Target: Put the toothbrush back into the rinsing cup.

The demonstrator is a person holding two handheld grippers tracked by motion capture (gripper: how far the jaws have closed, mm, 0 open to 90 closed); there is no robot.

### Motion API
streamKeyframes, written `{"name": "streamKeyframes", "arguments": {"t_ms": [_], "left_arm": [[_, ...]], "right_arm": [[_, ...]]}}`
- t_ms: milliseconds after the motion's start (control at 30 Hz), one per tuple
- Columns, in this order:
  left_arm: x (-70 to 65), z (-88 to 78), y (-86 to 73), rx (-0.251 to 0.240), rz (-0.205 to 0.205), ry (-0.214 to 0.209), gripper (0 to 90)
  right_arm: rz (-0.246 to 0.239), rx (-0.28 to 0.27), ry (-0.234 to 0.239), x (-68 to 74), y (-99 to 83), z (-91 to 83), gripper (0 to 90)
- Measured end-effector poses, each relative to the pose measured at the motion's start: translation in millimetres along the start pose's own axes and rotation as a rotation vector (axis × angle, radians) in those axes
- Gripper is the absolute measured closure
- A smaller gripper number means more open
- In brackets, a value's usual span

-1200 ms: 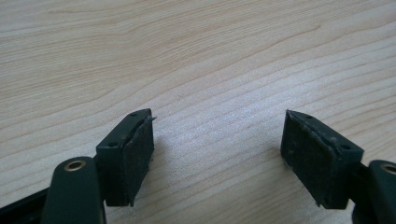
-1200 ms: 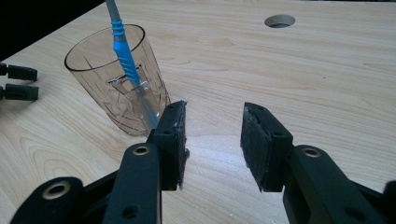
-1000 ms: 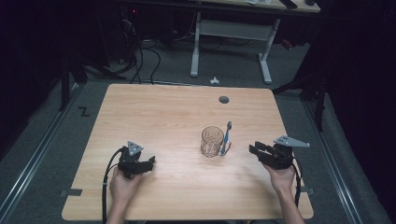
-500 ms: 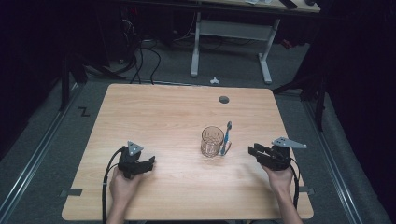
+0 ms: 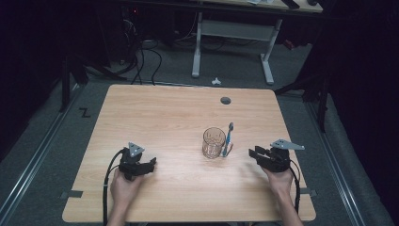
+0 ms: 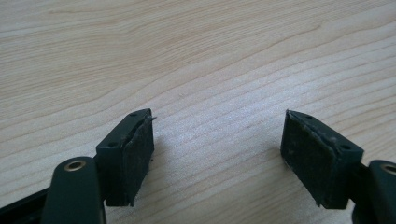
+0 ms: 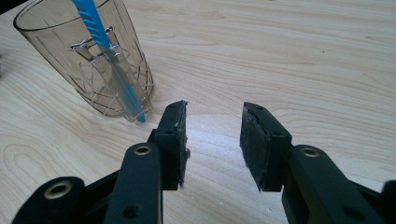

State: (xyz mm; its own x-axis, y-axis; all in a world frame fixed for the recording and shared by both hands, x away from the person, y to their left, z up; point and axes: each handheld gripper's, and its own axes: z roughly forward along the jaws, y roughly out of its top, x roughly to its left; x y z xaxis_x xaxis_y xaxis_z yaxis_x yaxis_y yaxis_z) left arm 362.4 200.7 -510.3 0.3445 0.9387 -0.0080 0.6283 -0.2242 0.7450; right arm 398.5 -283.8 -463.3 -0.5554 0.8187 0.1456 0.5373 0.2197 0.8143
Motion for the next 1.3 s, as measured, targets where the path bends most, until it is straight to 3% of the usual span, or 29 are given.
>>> {"name": "streamKeyframes", "arguments": {"t_ms": [333,800,1300], "left_arm": [[0.0,0.0,0.0,0.000,0.000,0.000,26.1],[0.0,0.0,0.0,0.000,0.000,0.000,26.1],[0.0,0.0,0.0,0.000,0.000,0.000,26.1]], "right_arm": [[-0.011,0.010,-0.009,-0.5,-2.4,8.0,61.3],[0.018,0.037,-0.015,-3.5,-14.6,20.9,60.8],[-0.009,0.084,-0.054,-3.5,-18.9,33.9,57.9]]}}
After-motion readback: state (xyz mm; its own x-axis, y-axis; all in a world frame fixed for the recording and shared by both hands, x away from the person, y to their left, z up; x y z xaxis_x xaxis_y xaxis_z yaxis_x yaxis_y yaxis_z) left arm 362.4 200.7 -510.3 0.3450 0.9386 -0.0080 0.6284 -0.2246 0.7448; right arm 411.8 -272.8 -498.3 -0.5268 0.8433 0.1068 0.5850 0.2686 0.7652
